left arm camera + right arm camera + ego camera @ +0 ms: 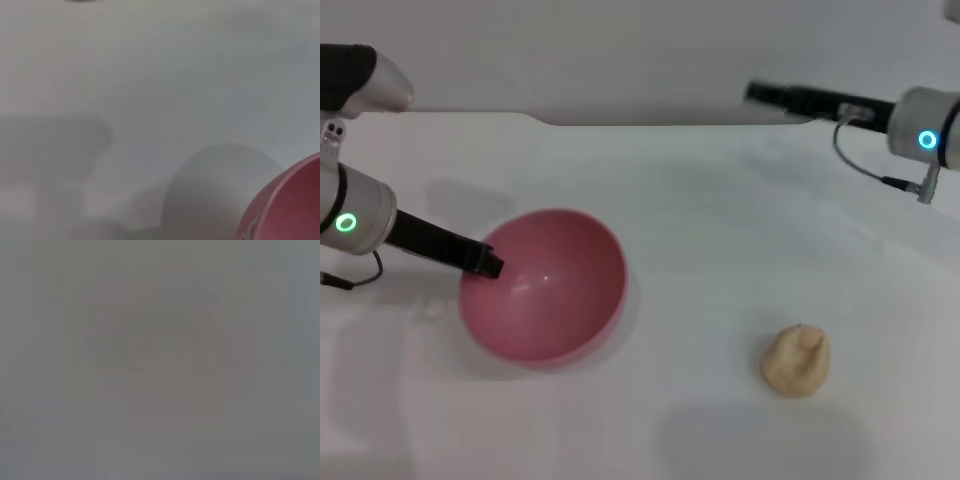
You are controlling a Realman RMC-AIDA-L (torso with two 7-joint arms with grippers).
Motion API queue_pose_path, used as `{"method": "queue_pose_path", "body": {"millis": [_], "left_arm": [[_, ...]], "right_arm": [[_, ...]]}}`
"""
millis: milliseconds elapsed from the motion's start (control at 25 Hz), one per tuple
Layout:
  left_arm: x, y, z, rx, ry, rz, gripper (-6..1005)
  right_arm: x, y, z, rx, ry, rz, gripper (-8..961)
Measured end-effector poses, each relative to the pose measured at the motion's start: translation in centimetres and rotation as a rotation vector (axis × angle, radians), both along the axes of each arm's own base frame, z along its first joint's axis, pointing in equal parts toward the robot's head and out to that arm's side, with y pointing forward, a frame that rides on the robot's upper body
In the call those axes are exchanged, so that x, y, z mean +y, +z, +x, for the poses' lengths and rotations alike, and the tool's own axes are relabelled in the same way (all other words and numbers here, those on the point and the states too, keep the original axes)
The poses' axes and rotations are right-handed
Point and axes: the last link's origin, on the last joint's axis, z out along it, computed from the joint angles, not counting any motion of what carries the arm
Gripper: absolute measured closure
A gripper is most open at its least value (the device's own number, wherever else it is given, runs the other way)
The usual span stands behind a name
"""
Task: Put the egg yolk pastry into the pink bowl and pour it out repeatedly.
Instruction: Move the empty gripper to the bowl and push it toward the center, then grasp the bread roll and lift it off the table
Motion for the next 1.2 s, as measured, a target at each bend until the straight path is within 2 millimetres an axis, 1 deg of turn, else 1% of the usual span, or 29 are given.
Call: {"method": "queue_pose_path", "body": {"millis": [40,120,160,280,400,480,680,840,1000,1200], "left_arm": [[0.1,0.1,-0.1,-0.003,0.003,0.013,999],[0.3,0.4,-0.2,-0.008,0.008,0.033,999],[0.4,0.5,-0.2,-0.010,0.008,0.041,999],[0.7,0.6,-0.1,-0.012,0.005,0.052,999],[0.7,0.7,0.0,-0.013,0.004,0.058,999],[0.8,0.7,0.0,-0.013,0.003,0.062,999],[0.8,0.8,0.1,-0.016,0.007,0.069,1000],[0.9,0.9,0.1,-0.016,0.008,0.073,1000],[1.1,0.9,0.3,-0.015,0.002,0.075,1000],[1.2,0.9,0.5,-0.015,-0.005,0.077,1000]], "right_arm": [[-0.2,-0.1,-0.6,-0.035,-0.006,-0.105,425],[-0.5,0.5,-1.9,-0.114,-0.034,-0.269,425],[-0.9,0.6,-2.1,-0.167,-0.069,-0.352,426],[-2.0,1.4,-2.7,-0.304,-0.160,-0.525,427],[-3.4,1.5,-3.0,-0.403,-0.178,-0.651,429],[-4.1,1.2,-3.0,-0.439,-0.168,-0.702,430],[-5.5,0.1,-2.7,-0.451,-0.154,-0.756,432],[-6.7,-0.9,-2.2,-0.528,-0.150,-0.817,434],[-7.2,-1.7,-2.1,-0.579,-0.147,-0.849,436],[-7.2,-2.3,-2.2,-0.593,-0.127,-0.847,438]]}}
